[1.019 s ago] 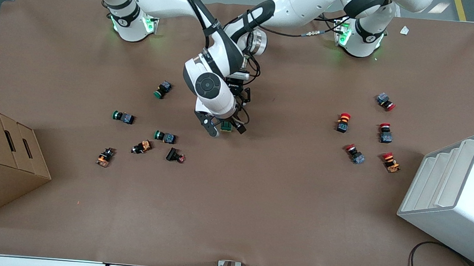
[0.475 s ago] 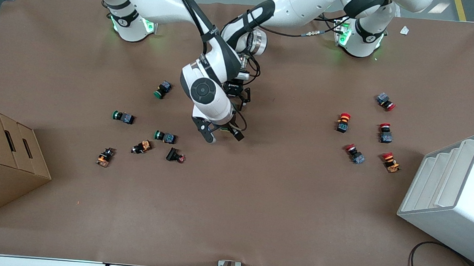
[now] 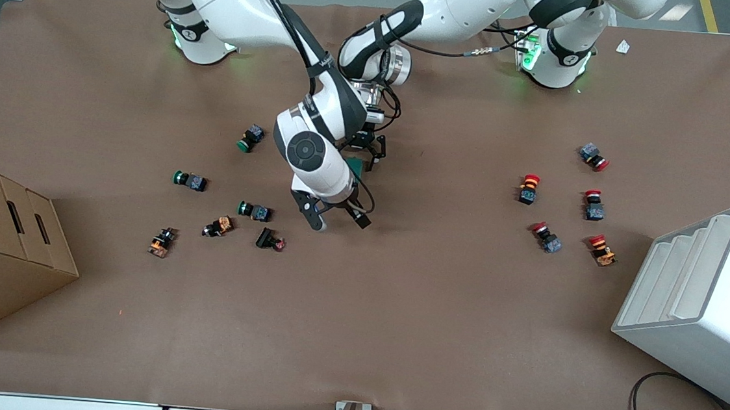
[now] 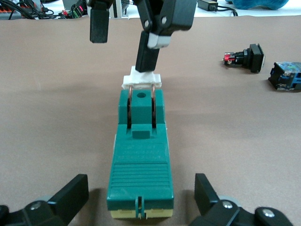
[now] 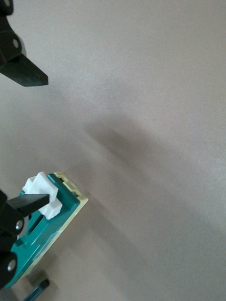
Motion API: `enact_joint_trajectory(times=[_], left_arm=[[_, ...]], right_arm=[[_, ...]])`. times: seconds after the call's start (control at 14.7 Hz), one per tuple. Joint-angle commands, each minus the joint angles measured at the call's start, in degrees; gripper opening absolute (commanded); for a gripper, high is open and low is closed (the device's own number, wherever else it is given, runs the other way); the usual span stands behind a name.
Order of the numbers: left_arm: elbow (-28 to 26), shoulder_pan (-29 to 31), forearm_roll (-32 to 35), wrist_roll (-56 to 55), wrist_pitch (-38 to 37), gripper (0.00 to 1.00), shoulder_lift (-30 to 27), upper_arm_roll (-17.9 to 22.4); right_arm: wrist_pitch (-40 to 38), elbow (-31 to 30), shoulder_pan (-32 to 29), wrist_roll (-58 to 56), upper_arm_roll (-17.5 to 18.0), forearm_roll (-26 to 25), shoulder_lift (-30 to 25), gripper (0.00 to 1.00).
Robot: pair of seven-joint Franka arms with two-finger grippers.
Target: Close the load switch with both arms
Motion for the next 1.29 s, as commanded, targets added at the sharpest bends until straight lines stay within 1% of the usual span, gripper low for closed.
enact_joint_trajectory(times=[0.0,0.14,0.27,0.41,0.48,0.61,0.75,0.81,0.88,0.95,1.02,1.09,1.22], left_arm=[[0.49,0.25,-0.02,-1.04,0.41,1.00,2.24,1.37],[0.49,0.34,-0.02,-0.52,0.41,1.00,1.97,1.37],[0.58,0.60,-0.54,0.97,0.41,1.00,1.62,1.28],[0.67,0.69,-0.98,1.07,0.41,1.00,1.01,1.10],[0.67,0.69,-2.29,1.41,0.41,1.00,0.48,1.10],[1.19,0.69,-6.67,3.95,0.41,1.00,-1.27,0.58],[2.94,0.69,-13.43,8.16,0.41,0.99,-3.03,-0.73],[3.65,0.77,-16.42,10.71,0.41,0.99,-4.26,-0.92],[4.44,0.78,-19.50,13.60,0.50,0.99,-5.57,-1.01],[5.49,0.86,-21.62,15.90,0.50,0.99,-6.28,-1.01],[6.81,1.12,-23.47,17.66,0.59,0.99,-6.90,-1.01],[8.04,1.82,-25.92,20.03,0.59,0.99,-8.12,-1.18],[8.75,4.28,-31.89,27.48,1.55,0.99,-12.68,-1.18]], right_arm=[[0.36,3.95,-0.71,-1.08,0.40,-0.13,3.99,1.00],[0.27,4.40,-1.66,-3.70,0.39,-0.22,4.61,1.00],[-0.78,4.49,-3.42,-8.80,0.39,-0.22,3.82,1.00],[-6.03,5.45,-6.23,-13.62,0.31,-1.00,2.15,1.00],[-9.36,6.50,-8.24,-17.31,0.22,-1.79,1.28,1.00],[-13.42,6.69,-12.11,-25.21,0.22,-2.41,-2.14,1.00],[-16.94,6.42,-16.50,-34.00,0.13,-2.76,-4.87,1.00],[-18.52,6.25,-18.61,-37.96,-0.39,-3.72,-5.93,1.00],[-18.63,6.16,-19.59,-40.61,-1.09,-7.48,-7.07,1.00],[-18.97,6.16,-20.12,-41.94,-1.71,-12.30,-8.30,1.00],[-19.41,6.16,-21.35,-43.26,-1.71,-14.78,-9.18,1.00],[-21.24,6.24,-23.27,-47.28,-1.71,-15.16,-10.15,1.00],[-24.50,6.16,-26.53,-56.50,-1.71,-15.25,-12.52,1.00]])
